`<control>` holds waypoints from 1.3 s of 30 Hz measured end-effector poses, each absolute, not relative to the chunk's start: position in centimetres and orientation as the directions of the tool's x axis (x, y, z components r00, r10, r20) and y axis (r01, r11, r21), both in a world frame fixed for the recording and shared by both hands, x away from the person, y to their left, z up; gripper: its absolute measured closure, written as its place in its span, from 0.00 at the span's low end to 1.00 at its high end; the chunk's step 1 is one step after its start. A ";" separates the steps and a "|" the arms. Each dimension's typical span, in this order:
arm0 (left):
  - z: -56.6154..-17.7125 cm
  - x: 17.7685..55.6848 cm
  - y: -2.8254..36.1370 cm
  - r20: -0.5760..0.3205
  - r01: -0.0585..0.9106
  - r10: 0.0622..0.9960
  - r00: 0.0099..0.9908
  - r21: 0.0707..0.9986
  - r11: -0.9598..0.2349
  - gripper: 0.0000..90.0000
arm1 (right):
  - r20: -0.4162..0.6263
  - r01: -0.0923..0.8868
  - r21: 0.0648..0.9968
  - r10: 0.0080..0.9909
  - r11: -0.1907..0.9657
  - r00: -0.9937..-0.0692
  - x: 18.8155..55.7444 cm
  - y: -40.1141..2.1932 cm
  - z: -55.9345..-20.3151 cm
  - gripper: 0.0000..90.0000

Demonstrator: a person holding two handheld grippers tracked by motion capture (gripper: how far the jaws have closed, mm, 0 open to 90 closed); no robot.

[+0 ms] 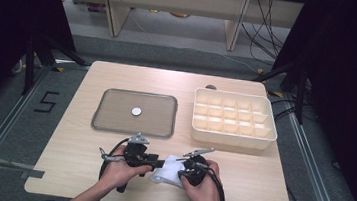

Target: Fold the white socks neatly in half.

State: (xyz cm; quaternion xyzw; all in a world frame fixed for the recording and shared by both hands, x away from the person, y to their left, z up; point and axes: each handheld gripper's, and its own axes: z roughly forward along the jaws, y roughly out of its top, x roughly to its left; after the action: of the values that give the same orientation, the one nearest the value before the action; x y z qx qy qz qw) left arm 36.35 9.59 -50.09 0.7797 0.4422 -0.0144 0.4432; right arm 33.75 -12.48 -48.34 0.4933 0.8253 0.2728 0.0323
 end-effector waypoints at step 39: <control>-51.1 36.6 8.9 -0.482 0.757 0.644 0.594 0.606 -0.245 0.93 | 0.258 0.815 0.479 0.835 0.326 -0.486 34.0 -12.9 -49.0 1.00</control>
State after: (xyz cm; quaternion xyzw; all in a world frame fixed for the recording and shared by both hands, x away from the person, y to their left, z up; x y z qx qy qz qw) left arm 36.62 8.85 -51.15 0.7861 0.4454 -0.0667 0.4234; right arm 33.97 -12.95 -49.04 0.5068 0.8141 0.2829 0.0178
